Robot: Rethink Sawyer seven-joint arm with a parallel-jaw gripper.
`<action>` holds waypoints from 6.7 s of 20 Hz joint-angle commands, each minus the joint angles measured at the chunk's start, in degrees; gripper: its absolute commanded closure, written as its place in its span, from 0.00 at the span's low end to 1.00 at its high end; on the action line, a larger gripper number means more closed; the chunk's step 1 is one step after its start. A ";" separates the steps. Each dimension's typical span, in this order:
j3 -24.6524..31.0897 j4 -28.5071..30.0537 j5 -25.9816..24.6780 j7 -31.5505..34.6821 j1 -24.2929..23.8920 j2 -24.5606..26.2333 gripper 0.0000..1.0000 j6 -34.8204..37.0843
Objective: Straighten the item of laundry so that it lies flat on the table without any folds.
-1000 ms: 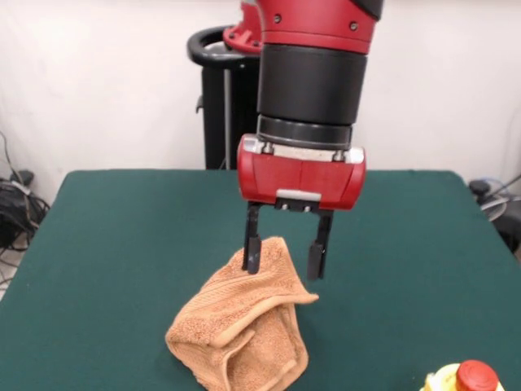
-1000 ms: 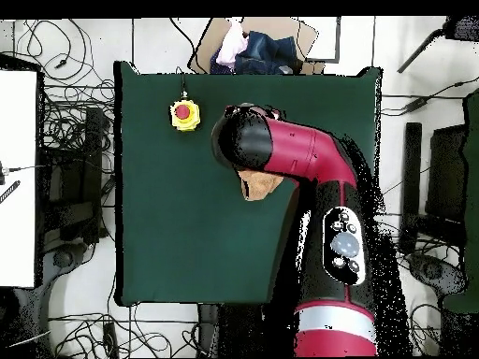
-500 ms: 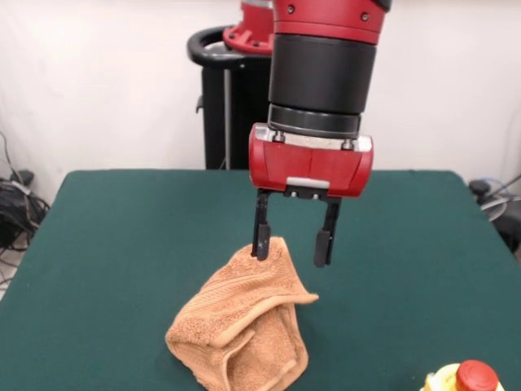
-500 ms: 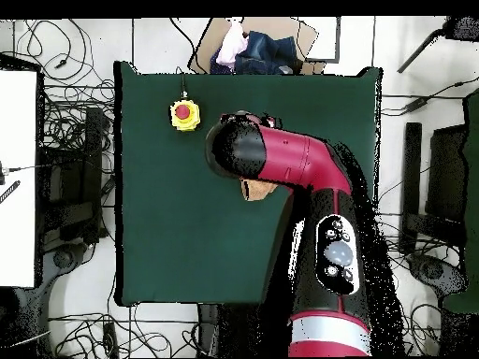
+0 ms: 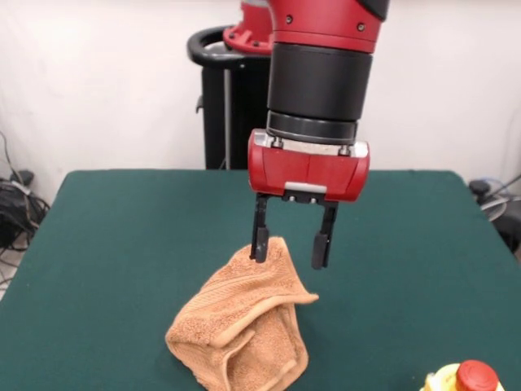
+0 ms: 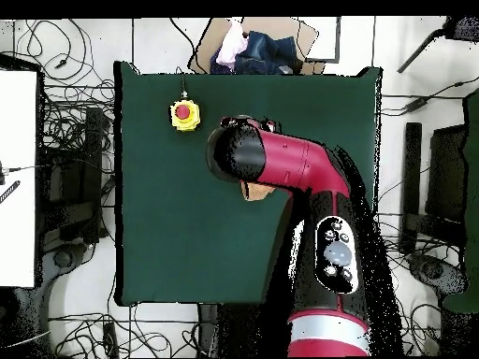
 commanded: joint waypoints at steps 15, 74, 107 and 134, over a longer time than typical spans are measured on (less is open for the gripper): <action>-1.79 2.34 -0.21 12.98 1.59 6.66 0.00 -8.88; -5.34 6.93 1.52 13.91 3.80 5.20 1.00 -19.54; -6.41 12.47 2.48 15.37 5.70 4.14 0.00 -25.97; -7.80 16.80 5.39 14.33 6.12 2.04 0.00 -26.02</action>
